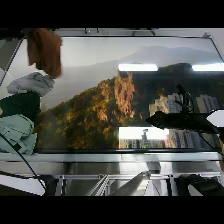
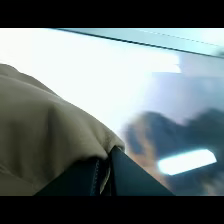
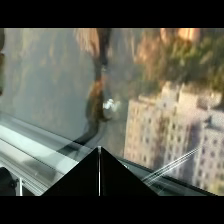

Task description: Fold the shirts.

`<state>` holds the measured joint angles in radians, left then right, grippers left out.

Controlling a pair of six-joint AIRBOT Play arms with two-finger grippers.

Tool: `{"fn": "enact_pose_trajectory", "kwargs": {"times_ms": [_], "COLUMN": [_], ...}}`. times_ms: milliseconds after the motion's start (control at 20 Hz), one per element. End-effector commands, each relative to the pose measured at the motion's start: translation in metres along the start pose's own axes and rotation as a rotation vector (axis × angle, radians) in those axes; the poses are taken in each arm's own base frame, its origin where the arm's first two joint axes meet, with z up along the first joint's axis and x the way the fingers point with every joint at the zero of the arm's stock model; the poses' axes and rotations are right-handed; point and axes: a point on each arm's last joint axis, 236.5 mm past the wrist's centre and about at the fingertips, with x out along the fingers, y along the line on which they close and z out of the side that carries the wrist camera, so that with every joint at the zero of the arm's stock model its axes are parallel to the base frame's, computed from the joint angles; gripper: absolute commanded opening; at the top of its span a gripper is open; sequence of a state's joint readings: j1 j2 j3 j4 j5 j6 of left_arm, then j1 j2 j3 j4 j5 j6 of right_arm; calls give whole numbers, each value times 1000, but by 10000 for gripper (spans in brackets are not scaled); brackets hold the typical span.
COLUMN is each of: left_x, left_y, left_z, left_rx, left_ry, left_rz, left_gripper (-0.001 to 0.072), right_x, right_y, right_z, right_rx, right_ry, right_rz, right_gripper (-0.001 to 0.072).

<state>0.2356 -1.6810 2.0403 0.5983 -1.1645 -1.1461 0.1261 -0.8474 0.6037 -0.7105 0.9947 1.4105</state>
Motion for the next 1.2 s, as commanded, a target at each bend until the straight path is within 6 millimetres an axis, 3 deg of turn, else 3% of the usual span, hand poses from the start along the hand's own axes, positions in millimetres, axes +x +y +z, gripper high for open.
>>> {"fn": "enact_pose_trajectory", "kwargs": {"times_ms": [0,100,150,200,250,350,400,600,800,950,1050,1150], "left_x": [-24,-23,-18,-11,-2,11,13,12,8,15,26,34], "left_y": [-155,-201,-214,-218,-215,-194,-181,-124,-98,-92,-112,-125], "left_z": [-36,-67,-87,-107,-133,-183,-204,-285,-369,-431,-459,-484], "left_rx": [40,58,61,59,61,76,66,2,-158,-214,-256,-299], "left_ry": [170,245,296,349,416,563,627,841,1019,1122,1143,1186], "left_rz": [-298,-371,-388,-380,-357,-276,-230,-88,-65,-56,-151,-203], "left_gripper": [25,25,25,27,104,664,720,720,720,709,708,707], "right_x": [0,0,0,0,0,0,0,0,-1,-1,-1,-5], "right_y": [0,0,0,0,0,0,0,0,-2,1,5,-15], "right_z": [0,0,0,0,0,0,0,0,23,25,27,24], "right_rx": [1,1,0,1,0,1,1,1,5,19,33,7], "right_ry": [2,2,2,1,2,2,2,1,-96,-108,-113,-95], "right_rz": [0,0,0,0,0,0,0,0,-9,4,25,-46], "right_gripper": [22,22,22,22,22,22,22,22,22,22,23,24]}}
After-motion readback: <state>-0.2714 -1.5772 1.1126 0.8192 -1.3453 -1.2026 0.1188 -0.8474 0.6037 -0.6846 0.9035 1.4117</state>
